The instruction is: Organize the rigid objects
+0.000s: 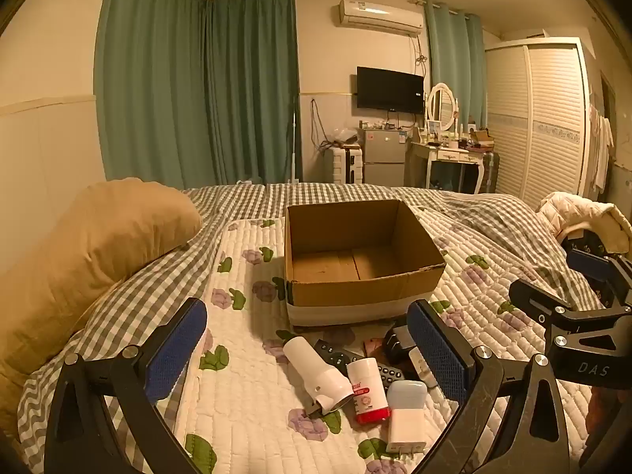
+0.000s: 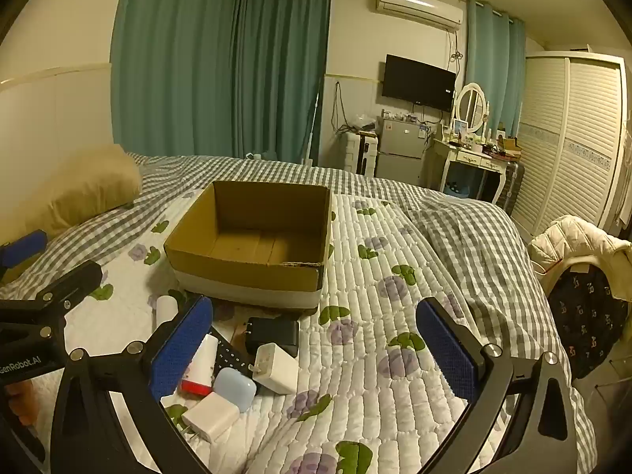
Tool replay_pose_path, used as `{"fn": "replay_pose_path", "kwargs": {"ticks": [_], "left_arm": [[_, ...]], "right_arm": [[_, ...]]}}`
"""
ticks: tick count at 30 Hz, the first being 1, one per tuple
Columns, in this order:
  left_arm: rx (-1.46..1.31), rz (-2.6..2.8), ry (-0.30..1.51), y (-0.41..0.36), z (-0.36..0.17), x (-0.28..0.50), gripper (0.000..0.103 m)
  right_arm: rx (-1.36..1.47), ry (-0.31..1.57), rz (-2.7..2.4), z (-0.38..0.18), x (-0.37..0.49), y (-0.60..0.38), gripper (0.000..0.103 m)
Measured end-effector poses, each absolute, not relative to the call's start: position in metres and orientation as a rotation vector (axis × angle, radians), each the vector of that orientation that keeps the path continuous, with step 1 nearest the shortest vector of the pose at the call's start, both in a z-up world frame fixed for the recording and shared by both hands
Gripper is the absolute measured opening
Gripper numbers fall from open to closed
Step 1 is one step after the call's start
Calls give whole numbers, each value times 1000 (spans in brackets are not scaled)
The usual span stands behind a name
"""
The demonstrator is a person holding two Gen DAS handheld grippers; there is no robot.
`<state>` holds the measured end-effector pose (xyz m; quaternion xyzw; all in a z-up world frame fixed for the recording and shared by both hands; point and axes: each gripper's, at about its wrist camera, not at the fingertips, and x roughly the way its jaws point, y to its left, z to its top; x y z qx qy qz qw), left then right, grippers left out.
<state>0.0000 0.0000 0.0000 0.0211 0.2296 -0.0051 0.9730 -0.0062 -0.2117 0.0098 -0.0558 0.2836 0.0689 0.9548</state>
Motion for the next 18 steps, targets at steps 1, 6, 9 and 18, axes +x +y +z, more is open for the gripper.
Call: {"fn": "replay_pose_path", "kwargs": {"ticks": [1, 6, 9, 18], "left_arm": [[41, -12, 464, 0, 0, 0, 103], [34, -12, 458, 0, 0, 0, 103], [39, -10, 455, -2, -2, -2, 103], [32, -9, 460, 1, -1, -2, 103]], "right_arm": [[-113, 581, 141, 10, -6, -212, 103], [-115, 578, 141, 9, -6, -211, 103], [-113, 579, 139, 9, -6, -211, 103], [-115, 582, 140, 8, -6, -210, 103]]}}
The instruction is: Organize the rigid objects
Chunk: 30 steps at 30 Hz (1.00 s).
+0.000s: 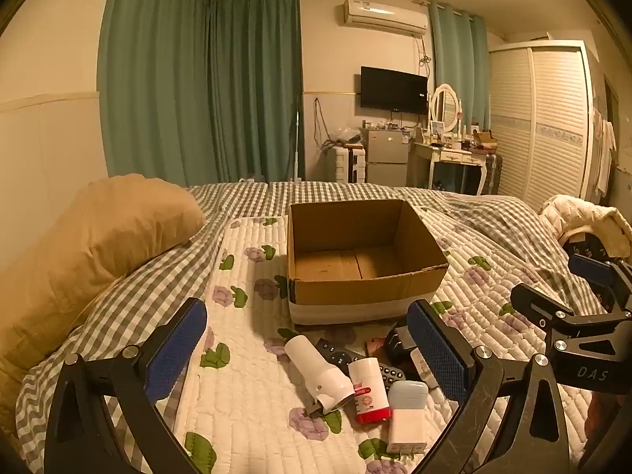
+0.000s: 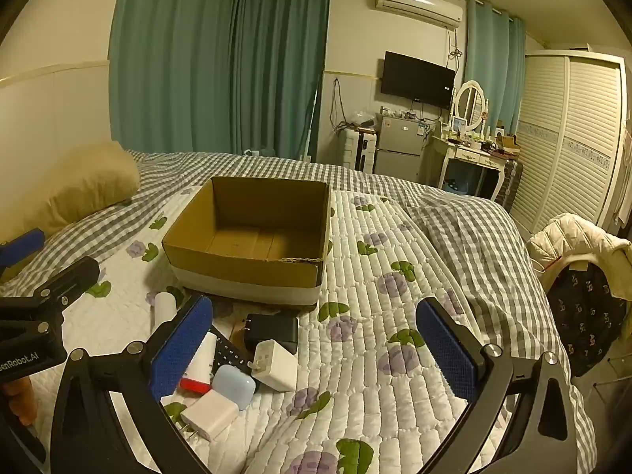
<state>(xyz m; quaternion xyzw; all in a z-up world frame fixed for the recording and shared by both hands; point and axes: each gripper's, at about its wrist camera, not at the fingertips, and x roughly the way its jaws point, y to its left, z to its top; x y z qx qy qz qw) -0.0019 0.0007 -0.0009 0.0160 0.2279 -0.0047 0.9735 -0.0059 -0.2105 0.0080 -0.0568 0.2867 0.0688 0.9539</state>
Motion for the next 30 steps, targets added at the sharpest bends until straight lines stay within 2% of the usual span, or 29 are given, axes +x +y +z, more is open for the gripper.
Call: {"fn": "replay_pose_path", "kwargs": {"ticks": [30], "left_arm": [[34, -8, 485, 1, -9, 1, 103]], "right_arm": [[-108, 597, 143, 4, -6, -210, 103]]}}
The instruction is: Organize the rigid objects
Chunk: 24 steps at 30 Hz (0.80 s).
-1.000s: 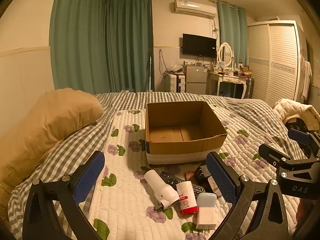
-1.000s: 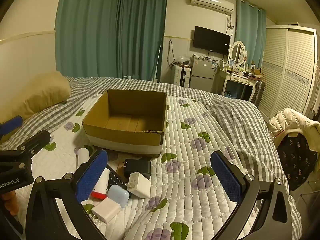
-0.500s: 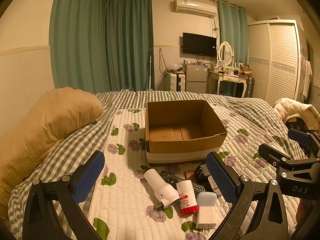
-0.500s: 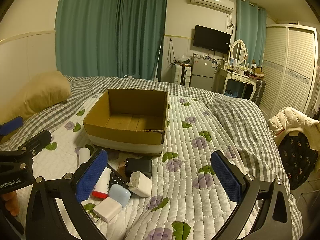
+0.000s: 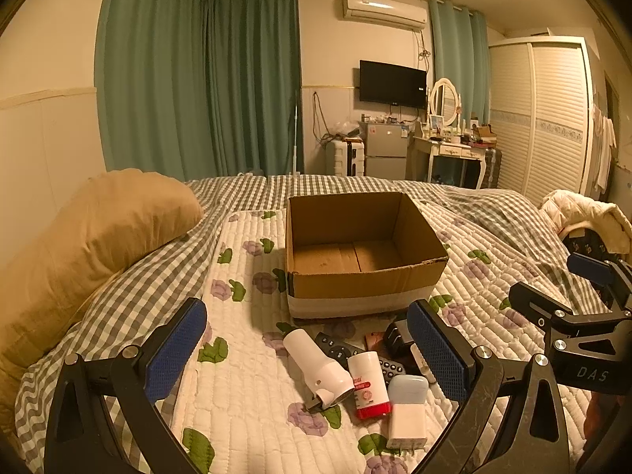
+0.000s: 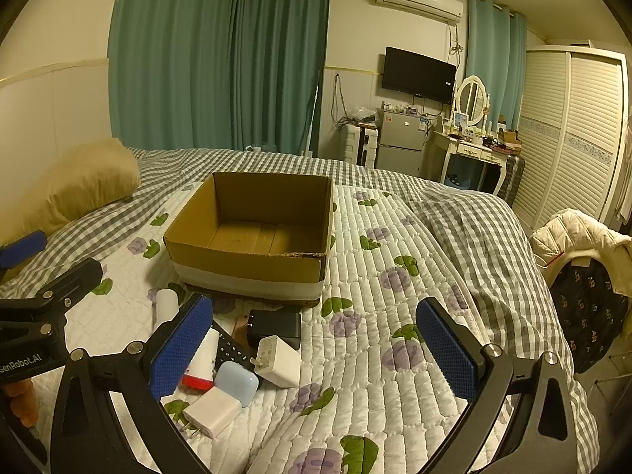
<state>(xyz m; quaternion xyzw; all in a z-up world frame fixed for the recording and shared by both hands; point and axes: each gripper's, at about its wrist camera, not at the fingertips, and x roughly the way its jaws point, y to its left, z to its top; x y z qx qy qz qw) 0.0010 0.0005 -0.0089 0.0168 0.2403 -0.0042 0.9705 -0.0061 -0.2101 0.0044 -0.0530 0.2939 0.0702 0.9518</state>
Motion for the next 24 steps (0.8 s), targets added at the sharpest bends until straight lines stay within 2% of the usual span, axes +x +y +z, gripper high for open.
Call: {"fn": "replay_pose_path", "kwargs": {"ticks": [24], "left_arm": [[34, -5, 492, 0, -9, 1, 103]], "right_arm": [[-111, 609, 147, 4, -5, -208, 103]]}}
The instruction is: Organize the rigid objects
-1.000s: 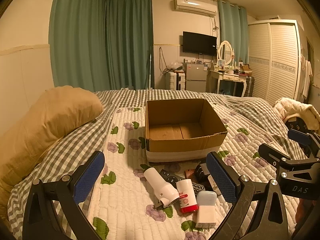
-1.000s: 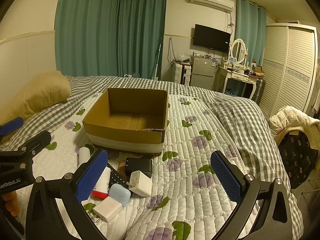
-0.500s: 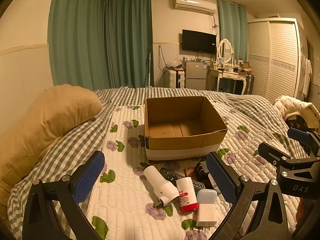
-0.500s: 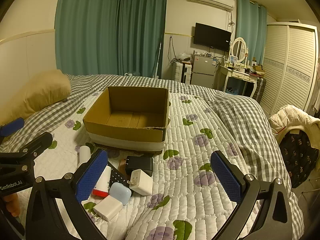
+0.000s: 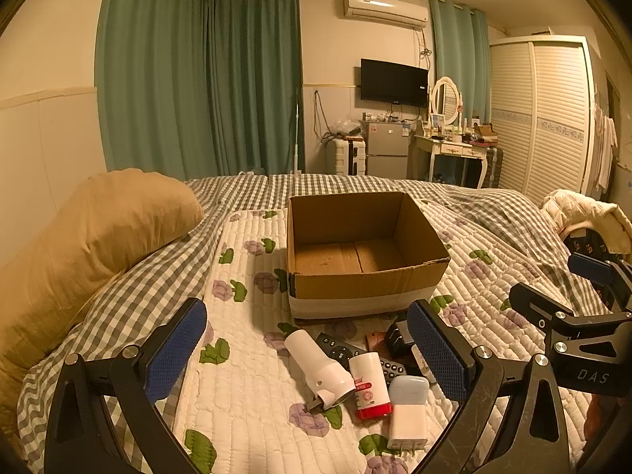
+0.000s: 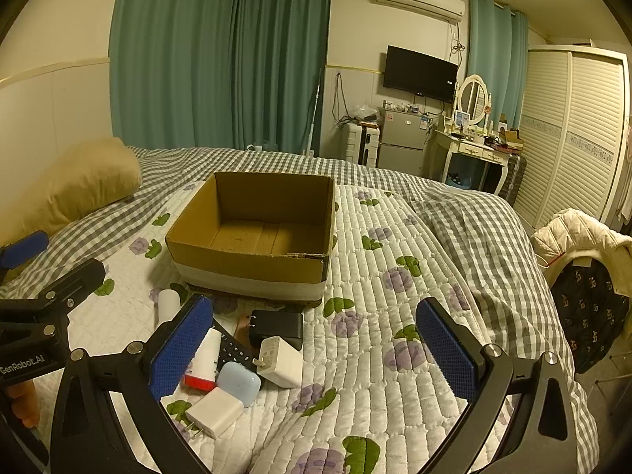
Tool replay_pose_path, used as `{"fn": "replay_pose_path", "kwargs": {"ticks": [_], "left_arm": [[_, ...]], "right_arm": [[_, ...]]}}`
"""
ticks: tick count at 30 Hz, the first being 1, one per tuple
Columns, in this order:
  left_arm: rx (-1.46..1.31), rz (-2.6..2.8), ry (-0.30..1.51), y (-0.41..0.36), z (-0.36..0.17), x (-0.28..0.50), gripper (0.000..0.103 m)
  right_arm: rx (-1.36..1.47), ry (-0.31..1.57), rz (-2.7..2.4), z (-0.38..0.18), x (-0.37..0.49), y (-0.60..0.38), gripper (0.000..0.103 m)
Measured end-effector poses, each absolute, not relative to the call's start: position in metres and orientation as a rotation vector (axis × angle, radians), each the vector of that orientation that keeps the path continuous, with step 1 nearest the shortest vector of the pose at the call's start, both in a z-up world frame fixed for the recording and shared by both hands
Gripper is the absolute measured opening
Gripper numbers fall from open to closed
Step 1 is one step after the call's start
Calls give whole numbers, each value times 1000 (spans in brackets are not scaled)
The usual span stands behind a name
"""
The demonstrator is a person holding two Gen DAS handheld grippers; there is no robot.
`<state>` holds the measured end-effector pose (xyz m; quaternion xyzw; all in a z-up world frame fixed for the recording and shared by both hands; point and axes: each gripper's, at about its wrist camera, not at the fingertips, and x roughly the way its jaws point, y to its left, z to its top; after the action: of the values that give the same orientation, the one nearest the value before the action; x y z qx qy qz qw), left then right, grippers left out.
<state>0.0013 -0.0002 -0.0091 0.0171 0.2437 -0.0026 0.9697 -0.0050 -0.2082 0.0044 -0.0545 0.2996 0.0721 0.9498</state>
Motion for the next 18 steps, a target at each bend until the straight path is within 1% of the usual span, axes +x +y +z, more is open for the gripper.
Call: {"fn": "replay_pose_path", "kwargs": {"ticks": [18], "left_arm": [[29, -10, 501, 2, -7, 2, 103]], "right_arm": [[-111, 613, 148, 8, -5, -205, 103]]}}
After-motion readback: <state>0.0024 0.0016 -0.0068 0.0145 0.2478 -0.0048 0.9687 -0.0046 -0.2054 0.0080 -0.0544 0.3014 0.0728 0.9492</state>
